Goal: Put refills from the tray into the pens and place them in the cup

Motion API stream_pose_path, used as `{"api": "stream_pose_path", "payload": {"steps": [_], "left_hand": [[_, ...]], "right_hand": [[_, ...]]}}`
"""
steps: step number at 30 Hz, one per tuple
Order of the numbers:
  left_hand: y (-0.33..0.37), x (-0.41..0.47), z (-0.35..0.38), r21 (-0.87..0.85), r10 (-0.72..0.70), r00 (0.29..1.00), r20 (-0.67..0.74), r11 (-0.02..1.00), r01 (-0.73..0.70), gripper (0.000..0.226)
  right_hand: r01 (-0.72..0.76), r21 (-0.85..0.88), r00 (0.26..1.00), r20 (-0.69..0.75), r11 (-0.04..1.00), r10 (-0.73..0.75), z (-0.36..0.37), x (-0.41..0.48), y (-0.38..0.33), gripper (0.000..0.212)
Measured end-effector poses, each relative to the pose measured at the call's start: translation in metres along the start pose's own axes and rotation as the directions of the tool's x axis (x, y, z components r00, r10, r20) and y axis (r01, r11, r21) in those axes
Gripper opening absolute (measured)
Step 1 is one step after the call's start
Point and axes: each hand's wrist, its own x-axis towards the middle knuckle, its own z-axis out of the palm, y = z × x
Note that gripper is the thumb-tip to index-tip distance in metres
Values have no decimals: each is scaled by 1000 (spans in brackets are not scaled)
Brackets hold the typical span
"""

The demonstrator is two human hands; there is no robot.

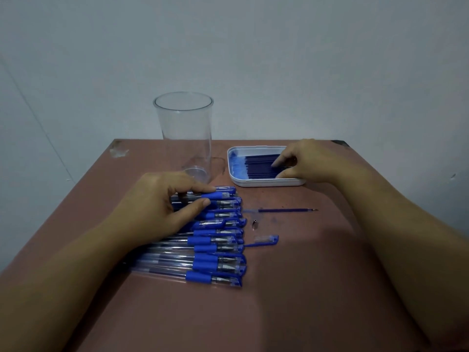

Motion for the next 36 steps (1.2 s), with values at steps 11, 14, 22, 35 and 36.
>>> {"api": "stream_pose_path", "payload": {"steps": [11,14,22,35,36], "left_hand": [[0,1,0,-7,-3,1000,-9,1000,3,30],[-2,1,0,-3,1,1000,-7,1000,-1,31],[-1,1,1,-24,7,998,-57,1000,-9,27],[2,-1,1,-25,-7,995,-104,1000,5,26],[2,-1,0,-28,-11,995,-103,1000,8,27]], "right_hand": [[6,60,1000,-21,998,-5,8,6,3,12],[-3,104,996,-89,995,13,8,3,2,11],[127,164,961,-265,978,-80,-15,-32,-19,9],[359,252,830,-527,899,-184,31,-88,-34,11],[359,265,832,-525,895,-178,32,-87,-33,10]]}}
